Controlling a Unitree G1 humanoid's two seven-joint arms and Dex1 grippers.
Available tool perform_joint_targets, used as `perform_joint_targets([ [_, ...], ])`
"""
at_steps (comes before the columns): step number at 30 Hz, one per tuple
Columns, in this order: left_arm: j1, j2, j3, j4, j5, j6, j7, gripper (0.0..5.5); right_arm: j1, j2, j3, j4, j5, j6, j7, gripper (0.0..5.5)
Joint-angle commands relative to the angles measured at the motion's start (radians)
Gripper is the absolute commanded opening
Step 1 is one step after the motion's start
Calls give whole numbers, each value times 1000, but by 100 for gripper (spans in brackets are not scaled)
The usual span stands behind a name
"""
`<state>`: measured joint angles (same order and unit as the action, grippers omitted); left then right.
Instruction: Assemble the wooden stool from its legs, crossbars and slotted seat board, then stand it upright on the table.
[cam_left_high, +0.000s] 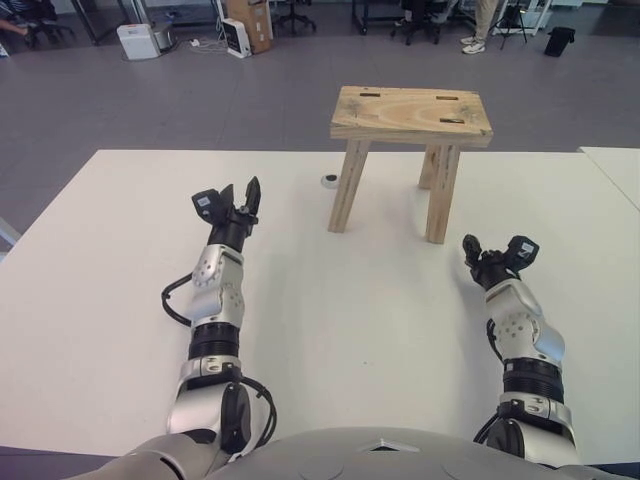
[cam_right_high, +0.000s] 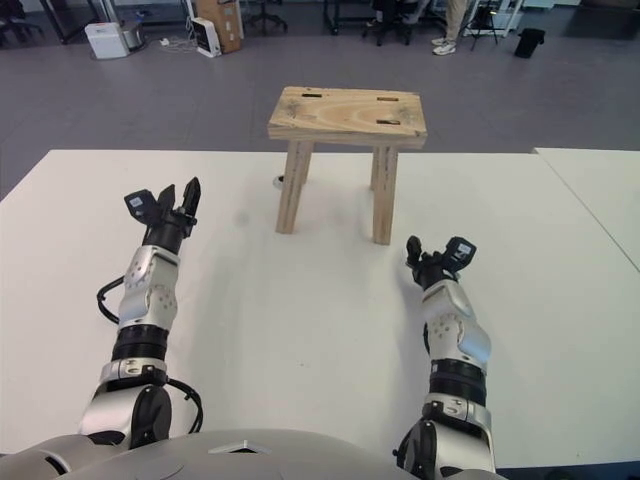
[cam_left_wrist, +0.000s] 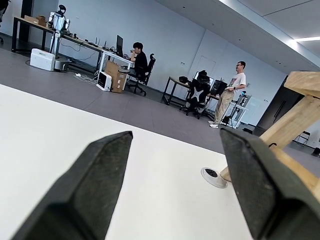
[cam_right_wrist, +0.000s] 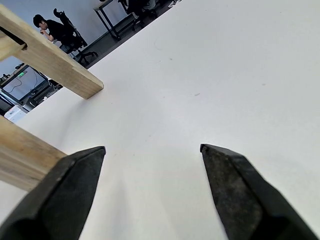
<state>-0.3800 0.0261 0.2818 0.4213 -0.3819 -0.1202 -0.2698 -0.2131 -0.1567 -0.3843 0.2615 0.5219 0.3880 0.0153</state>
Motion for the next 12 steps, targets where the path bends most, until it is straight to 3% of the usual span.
perform_joint_targets([
  [1, 76, -25, -3, -43, -9, -12, 2, 322, -29, -13, 15, 13, -18, 29, 12, 355],
  [12, 37, -46, -58, 4, 0, -29, -66, 322, 42, 8, 42, -1, -86, -39, 27, 355],
])
